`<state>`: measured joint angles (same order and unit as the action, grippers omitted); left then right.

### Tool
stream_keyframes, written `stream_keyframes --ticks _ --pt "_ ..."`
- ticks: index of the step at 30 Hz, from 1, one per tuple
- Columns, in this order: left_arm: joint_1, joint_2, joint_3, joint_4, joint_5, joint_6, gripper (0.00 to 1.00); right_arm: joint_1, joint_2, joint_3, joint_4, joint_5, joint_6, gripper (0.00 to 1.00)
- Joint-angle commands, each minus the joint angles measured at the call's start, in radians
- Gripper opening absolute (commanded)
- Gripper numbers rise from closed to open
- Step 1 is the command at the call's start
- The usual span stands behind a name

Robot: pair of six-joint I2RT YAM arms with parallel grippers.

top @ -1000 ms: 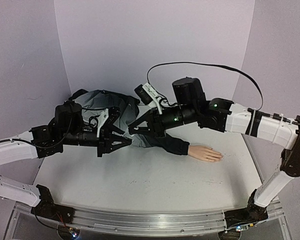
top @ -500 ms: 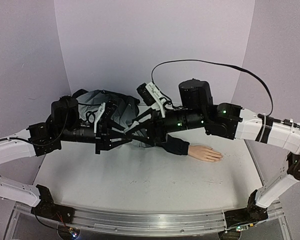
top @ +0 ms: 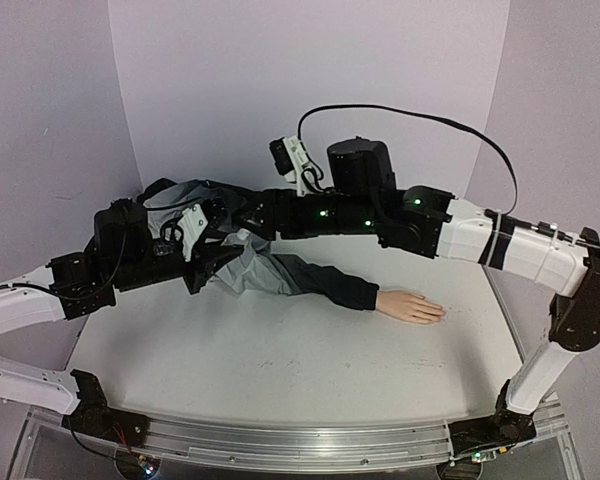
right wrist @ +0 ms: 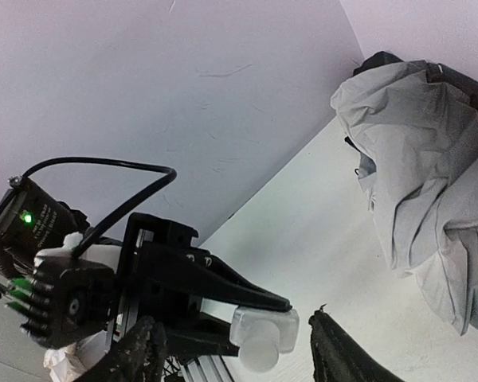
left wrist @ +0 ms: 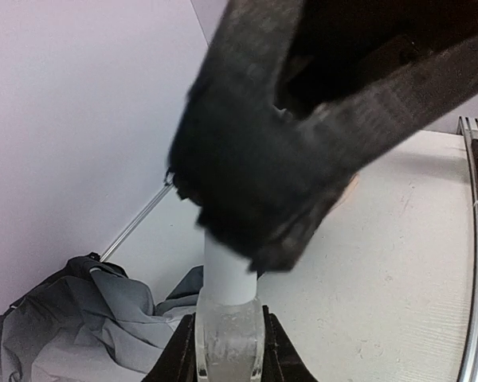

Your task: Paint the nails

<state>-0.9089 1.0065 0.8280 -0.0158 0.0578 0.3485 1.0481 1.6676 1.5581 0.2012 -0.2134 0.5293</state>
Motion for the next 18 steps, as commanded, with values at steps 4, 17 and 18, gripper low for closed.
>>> stream_keyframes --ticks 4,17,18 --pt "0.001 -0.052 -0.016 0.062 -0.086 0.049 0.00 0.001 0.116 0.147 -0.003 -0.075 0.082 0.38" --pt "0.001 -0.060 -0.020 0.061 -0.079 0.048 0.00 0.002 0.093 0.094 -0.002 -0.047 0.076 0.15" --pt "0.001 -0.060 -0.020 0.060 -0.076 0.048 0.00 0.002 0.092 0.094 -0.002 -0.046 0.072 0.12"
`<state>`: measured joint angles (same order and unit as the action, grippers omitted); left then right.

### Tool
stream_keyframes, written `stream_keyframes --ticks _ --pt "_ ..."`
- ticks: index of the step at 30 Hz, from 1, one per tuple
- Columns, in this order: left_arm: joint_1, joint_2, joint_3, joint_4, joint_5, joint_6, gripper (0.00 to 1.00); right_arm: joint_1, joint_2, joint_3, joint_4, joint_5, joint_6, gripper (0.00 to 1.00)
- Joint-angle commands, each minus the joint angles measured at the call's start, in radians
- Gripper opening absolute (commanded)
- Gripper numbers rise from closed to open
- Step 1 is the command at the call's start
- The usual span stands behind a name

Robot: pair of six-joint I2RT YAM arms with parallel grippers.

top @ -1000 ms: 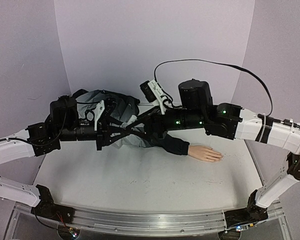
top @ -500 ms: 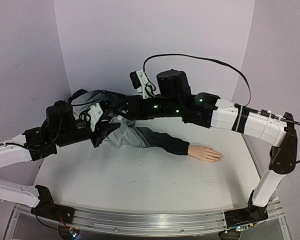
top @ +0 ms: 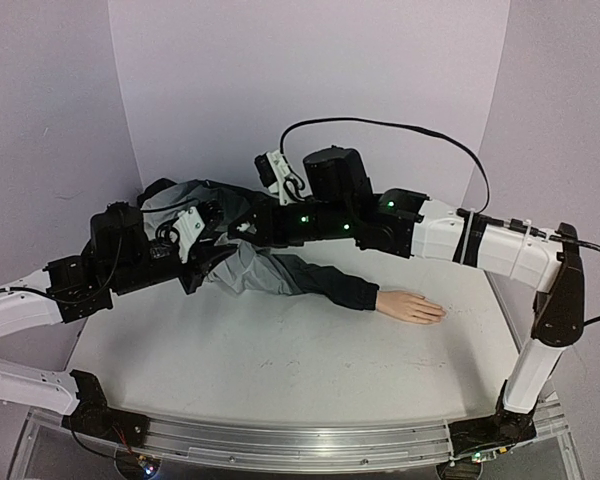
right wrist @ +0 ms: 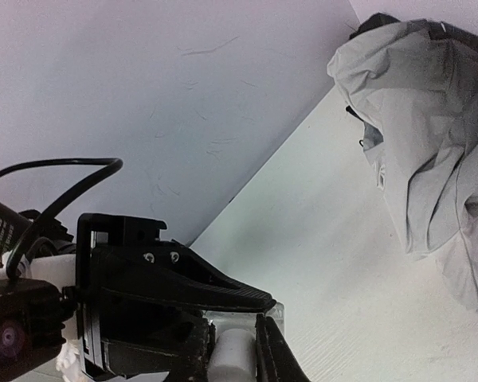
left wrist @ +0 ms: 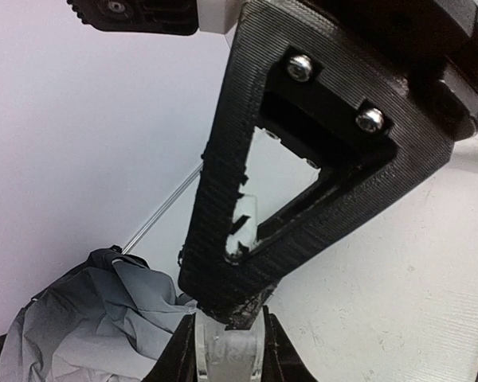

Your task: Paint the nails

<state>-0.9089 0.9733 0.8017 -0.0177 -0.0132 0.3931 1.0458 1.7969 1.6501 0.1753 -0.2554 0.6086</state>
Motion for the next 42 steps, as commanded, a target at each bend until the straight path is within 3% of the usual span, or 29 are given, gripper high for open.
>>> stream_keyframes --ticks 1,5,7,9,10,11,12,14,17,21,22,24,25,27,30,35,42 --pt "0.001 -0.026 0.007 0.063 0.001 0.002 0.00 0.005 -0.038 0.003 0.024 -0.001 -0.011 0.11" --pt "0.001 -0.026 0.007 0.063 0.053 -0.013 0.00 0.004 -0.051 -0.003 0.024 0.002 -0.056 0.00" --pt "0.001 -0.028 0.009 0.062 0.102 -0.035 0.00 0.004 -0.062 -0.012 0.024 -0.031 -0.124 0.00" --pt "0.006 -0.038 0.010 0.053 0.226 -0.059 0.00 0.006 -0.075 -0.039 0.032 -0.210 -0.315 0.00" --pt "0.017 -0.046 0.011 0.047 0.320 -0.072 0.00 0.026 -0.085 -0.067 0.017 -0.343 -0.460 0.00" --pt "0.030 -0.055 0.012 0.043 0.443 -0.095 0.00 0.069 -0.126 -0.121 0.004 -0.372 -0.680 0.00" --pt "0.049 -0.057 0.017 0.042 0.538 -0.118 0.00 0.096 -0.146 -0.184 0.007 -0.299 -0.724 0.00" --pt "0.069 -0.039 0.033 0.042 0.687 -0.149 0.00 0.086 -0.108 -0.155 -0.041 -0.351 -0.727 0.00" --pt "0.077 -0.006 0.044 0.038 0.753 -0.156 0.00 0.089 -0.062 -0.105 -0.087 -0.369 -0.708 0.00" --pt "0.077 -0.003 0.044 0.035 0.696 -0.145 0.00 0.088 -0.088 -0.120 -0.077 -0.238 -0.661 0.03" --pt "0.077 -0.007 0.041 0.035 0.646 -0.146 0.00 0.089 -0.099 -0.124 -0.075 -0.167 -0.638 0.16" --pt "0.077 -0.010 0.037 0.035 0.480 -0.139 0.00 0.085 -0.125 -0.133 -0.077 -0.023 -0.564 0.61" --pt "0.077 -0.009 0.036 0.035 0.398 -0.128 0.00 0.076 -0.141 -0.140 -0.076 0.037 -0.526 0.73" --pt "0.077 -0.007 0.036 0.033 0.242 -0.112 0.00 0.058 -0.171 -0.156 -0.073 0.116 -0.443 0.83" --pt "0.077 -0.009 0.035 0.033 0.097 -0.096 0.00 0.043 -0.189 -0.152 -0.069 0.174 -0.322 0.88" --pt "0.077 -0.011 0.034 0.030 0.093 -0.098 0.00 0.043 -0.156 -0.074 -0.033 0.142 -0.205 0.86" --pt "0.078 -0.008 0.039 0.028 0.109 -0.106 0.00 0.016 -0.053 0.042 -0.028 0.087 -0.047 0.64"
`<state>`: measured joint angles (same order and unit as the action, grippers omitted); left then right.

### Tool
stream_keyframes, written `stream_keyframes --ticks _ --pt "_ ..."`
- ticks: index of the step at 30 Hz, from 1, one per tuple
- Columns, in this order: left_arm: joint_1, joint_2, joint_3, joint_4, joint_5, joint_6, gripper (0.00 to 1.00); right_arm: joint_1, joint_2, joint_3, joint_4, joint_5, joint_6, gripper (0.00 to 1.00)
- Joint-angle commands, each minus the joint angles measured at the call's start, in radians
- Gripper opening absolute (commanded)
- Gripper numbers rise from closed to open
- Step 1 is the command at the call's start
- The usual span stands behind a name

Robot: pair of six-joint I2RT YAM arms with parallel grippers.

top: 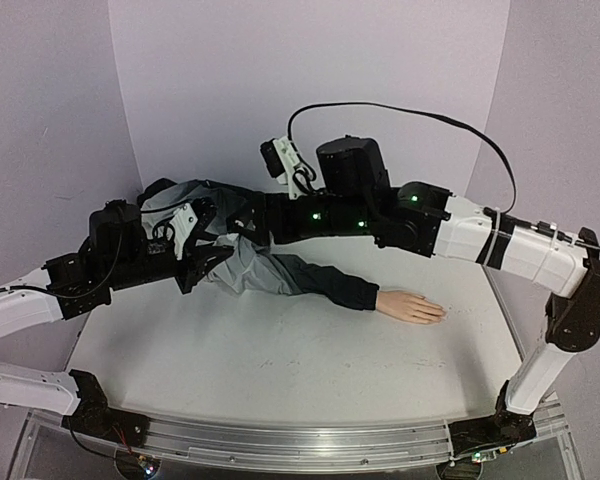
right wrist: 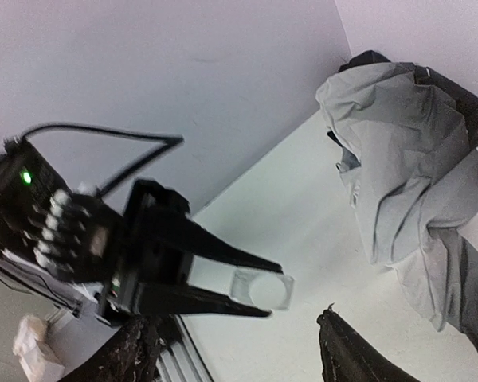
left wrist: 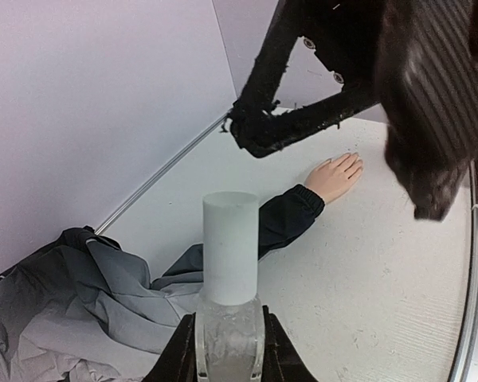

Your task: Paint the nails

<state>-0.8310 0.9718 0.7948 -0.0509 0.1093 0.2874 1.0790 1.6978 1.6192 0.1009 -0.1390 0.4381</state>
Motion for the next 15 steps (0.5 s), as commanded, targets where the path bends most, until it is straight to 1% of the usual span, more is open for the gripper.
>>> stream_keyframes --ticks 1,3,9,12,13,15 --pt "0.000 -0.008 0.046 0.062 -0.010 -0.001 0.00 -0.025 0.053 0.077 0.048 -0.046 0.134 0.60" --pt "0.000 -0.007 0.044 0.060 -0.006 -0.003 0.00 -0.034 0.063 0.085 0.059 -0.065 0.146 0.53" --pt "0.000 -0.006 0.047 0.059 0.021 -0.013 0.00 -0.036 0.111 0.129 0.060 -0.125 0.145 0.51" --pt "0.000 -0.007 0.047 0.057 0.032 -0.015 0.00 -0.037 0.124 0.129 0.060 -0.145 0.140 0.47" --pt "0.000 -0.010 0.046 0.057 0.034 -0.016 0.00 -0.037 0.129 0.128 0.060 -0.151 0.135 0.39" --pt "0.000 -0.010 0.046 0.057 0.039 -0.016 0.00 -0.040 0.131 0.125 0.060 -0.158 0.126 0.27"
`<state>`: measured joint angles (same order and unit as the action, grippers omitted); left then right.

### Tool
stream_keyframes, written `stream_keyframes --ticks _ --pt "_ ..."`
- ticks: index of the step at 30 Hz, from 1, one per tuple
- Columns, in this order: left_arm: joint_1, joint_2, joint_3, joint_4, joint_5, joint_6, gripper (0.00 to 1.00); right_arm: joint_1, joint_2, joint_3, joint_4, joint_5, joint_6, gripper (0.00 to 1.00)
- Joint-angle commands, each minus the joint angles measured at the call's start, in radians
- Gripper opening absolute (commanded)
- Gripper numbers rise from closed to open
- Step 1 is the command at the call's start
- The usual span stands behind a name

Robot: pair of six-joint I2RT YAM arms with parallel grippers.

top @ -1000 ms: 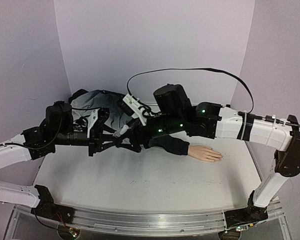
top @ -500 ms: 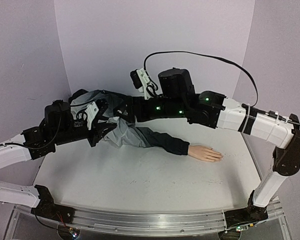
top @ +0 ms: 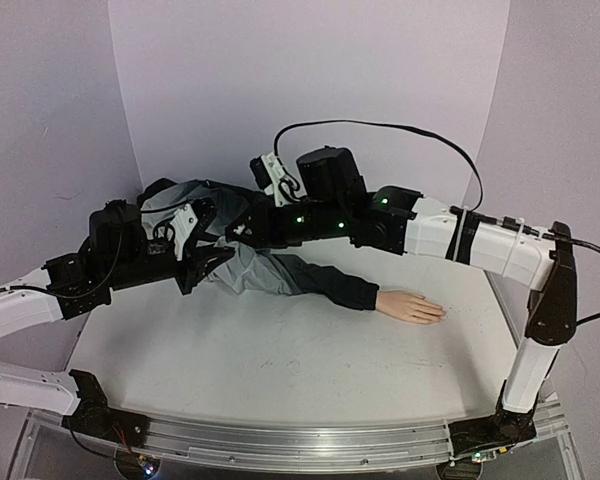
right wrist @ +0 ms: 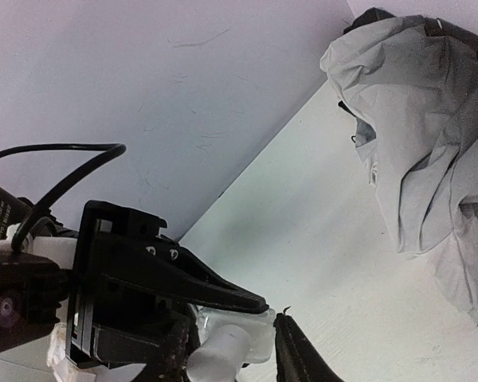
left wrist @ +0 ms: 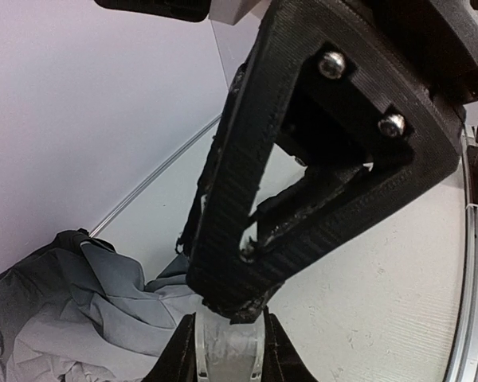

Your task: Paint the nails

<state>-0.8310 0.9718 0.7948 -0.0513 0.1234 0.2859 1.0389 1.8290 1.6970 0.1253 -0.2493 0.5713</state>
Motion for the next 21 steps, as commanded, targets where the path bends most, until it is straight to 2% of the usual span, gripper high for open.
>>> stream_keyframes --ticks 1,5,6,9,10,11,12,18,19,20,21 --pt "0.000 -0.010 0.047 0.057 0.027 -0.016 0.00 -0.003 -0.003 0.041 0.038 -0.050 -0.010 0.21" --pt "0.000 -0.013 0.046 0.057 0.053 -0.032 0.00 -0.007 -0.022 0.016 0.064 -0.089 -0.074 0.00" --pt "0.000 -0.019 0.044 0.057 0.093 -0.030 0.00 -0.007 -0.034 -0.003 0.085 -0.152 -0.164 0.00" --pt "0.000 -0.057 0.030 0.057 0.390 -0.029 0.00 -0.005 -0.105 -0.150 0.136 -0.561 -0.530 0.00" --pt "-0.001 -0.062 0.032 0.057 0.468 -0.034 0.00 -0.004 -0.148 -0.227 0.163 -0.524 -0.597 0.00" --pt "-0.001 -0.055 0.035 0.057 0.512 -0.046 0.00 -0.006 -0.178 -0.285 0.202 -0.464 -0.597 0.00" --pt "-0.001 -0.045 0.039 0.057 0.528 -0.055 0.00 -0.005 -0.182 -0.292 0.186 -0.471 -0.607 0.00" --pt "0.000 -0.002 0.052 0.057 0.438 -0.062 0.00 0.027 -0.163 -0.262 0.158 -0.376 -0.538 0.00" --pt "0.001 -0.001 0.053 0.057 0.407 -0.063 0.00 0.027 -0.162 -0.258 0.158 -0.359 -0.524 0.03" --pt "0.000 -0.001 0.053 0.057 0.368 -0.065 0.00 0.027 -0.166 -0.259 0.157 -0.310 -0.510 0.22" --pt "0.000 -0.001 0.051 0.057 0.322 -0.065 0.00 0.026 -0.175 -0.263 0.156 -0.247 -0.490 0.49"
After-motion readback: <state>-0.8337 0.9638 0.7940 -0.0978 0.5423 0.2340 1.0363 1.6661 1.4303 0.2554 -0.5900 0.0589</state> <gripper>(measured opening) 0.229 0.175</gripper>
